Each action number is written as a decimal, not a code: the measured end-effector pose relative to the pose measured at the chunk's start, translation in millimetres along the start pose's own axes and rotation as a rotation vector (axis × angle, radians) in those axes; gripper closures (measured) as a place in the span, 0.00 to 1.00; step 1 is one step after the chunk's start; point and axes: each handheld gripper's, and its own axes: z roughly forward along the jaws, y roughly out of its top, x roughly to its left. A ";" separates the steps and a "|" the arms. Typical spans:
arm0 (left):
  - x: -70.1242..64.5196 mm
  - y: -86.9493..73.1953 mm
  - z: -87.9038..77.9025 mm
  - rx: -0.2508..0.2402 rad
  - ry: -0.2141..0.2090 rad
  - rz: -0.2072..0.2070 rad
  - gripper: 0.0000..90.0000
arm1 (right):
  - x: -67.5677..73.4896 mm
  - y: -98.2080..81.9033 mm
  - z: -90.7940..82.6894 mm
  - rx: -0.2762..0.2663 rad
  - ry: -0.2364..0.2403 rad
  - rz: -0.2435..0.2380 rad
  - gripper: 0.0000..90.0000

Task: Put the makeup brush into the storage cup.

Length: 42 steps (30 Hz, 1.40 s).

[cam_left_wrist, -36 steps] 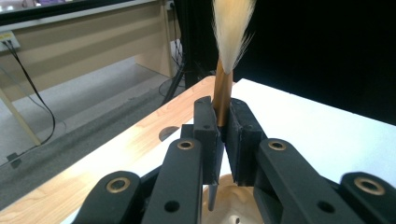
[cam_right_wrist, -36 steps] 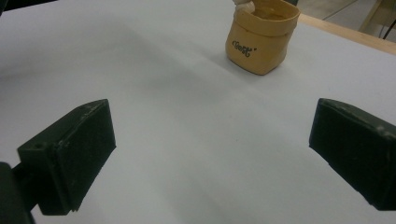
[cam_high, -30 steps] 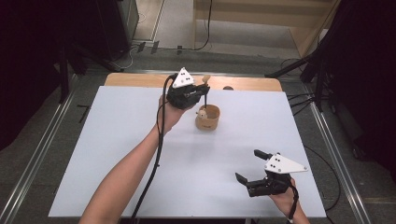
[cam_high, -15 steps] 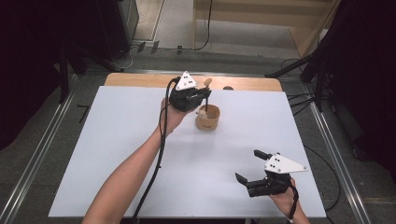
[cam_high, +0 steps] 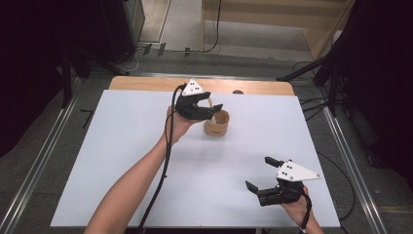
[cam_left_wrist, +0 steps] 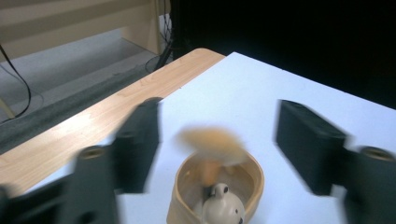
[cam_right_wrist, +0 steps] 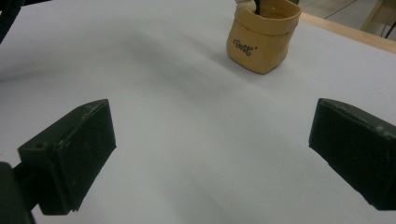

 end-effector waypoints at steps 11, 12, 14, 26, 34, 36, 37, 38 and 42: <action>1.3 -4.8 -26.6 -0.011 0.051 0.013 0.04 | 0.5 0.4 0.9 0.004 0.001 -0.004 0.01; 1.0 -5.2 -30.1 -0.011 0.052 0.013 0.02 | 0.4 0.3 0.9 0.003 0.002 -0.005 0.01; 0.1 -6.5 -36.2 -0.020 0.050 0.022 0.01 | 0.4 0.2 0.7 0.004 0.001 -0.003 0.01; -9.1 -13.1 -69.6 -0.023 0.032 0.056 0.00 | 0.1 1.1 0.6 -0.002 0.001 0.006 0.01; -14.9 -17.4 -85.5 -0.028 0.036 0.065 0.00 | 0.6 2.5 0.3 -0.010 0.002 0.004 0.01; -17.1 -18.5 -90.2 -0.031 0.034 0.073 0.00 | 0.5 2.8 -0.7 -0.015 0.001 0.004 0.01; -18.3 -19.1 -92.4 -0.035 0.036 0.075 0.00 | 0.4 2.7 -1.3 -0.015 0.000 0.004 0.01; -18.8 -19.5 -94.1 -0.033 0.036 0.078 0.00 | 0.6 2.6 -2.0 -0.014 -0.002 0.008 0.01; -22.7 -25.1 -103.5 -0.031 0.033 0.077 0.00 | 0.3 3.0 -4.2 -0.022 -0.006 0.014 0.01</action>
